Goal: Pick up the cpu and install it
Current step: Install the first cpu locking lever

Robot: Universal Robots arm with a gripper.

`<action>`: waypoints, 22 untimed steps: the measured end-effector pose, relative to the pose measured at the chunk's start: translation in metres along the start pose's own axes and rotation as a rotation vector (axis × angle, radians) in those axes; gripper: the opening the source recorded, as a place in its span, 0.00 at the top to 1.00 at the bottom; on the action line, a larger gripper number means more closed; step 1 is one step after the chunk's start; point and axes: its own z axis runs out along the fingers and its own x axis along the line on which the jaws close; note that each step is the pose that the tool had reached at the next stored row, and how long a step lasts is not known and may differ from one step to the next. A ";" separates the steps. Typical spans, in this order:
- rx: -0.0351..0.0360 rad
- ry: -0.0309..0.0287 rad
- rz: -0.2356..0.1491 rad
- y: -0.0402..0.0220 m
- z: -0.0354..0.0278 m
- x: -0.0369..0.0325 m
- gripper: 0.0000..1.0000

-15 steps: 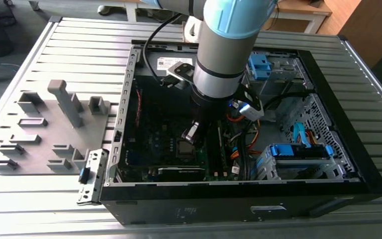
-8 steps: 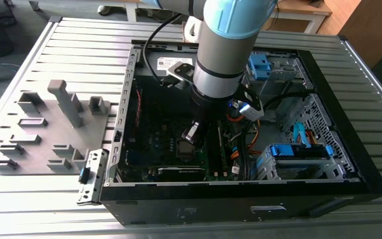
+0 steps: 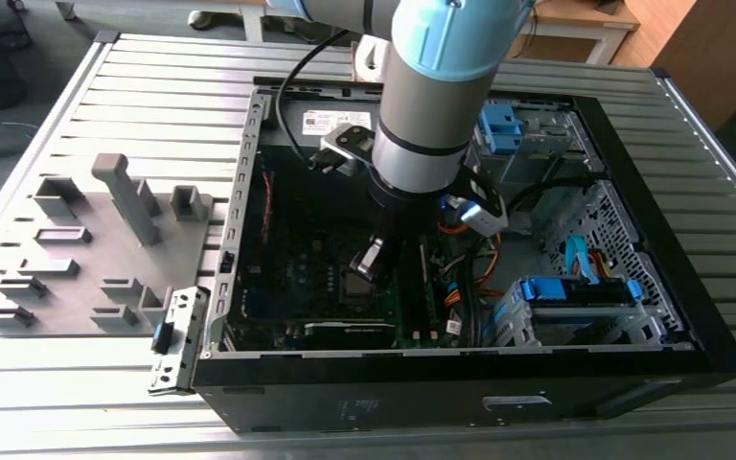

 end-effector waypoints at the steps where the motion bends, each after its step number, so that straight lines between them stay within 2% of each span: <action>1: 0.0000 0.0000 0.000 -0.0004 0.0006 0.0005 0.89; 9: 0.0000 0.0002 0.000 -0.0038 0.0064 0.0046 0.89; 22: 0.0000 0.0002 0.001 -0.0068 0.0124 0.0072 0.89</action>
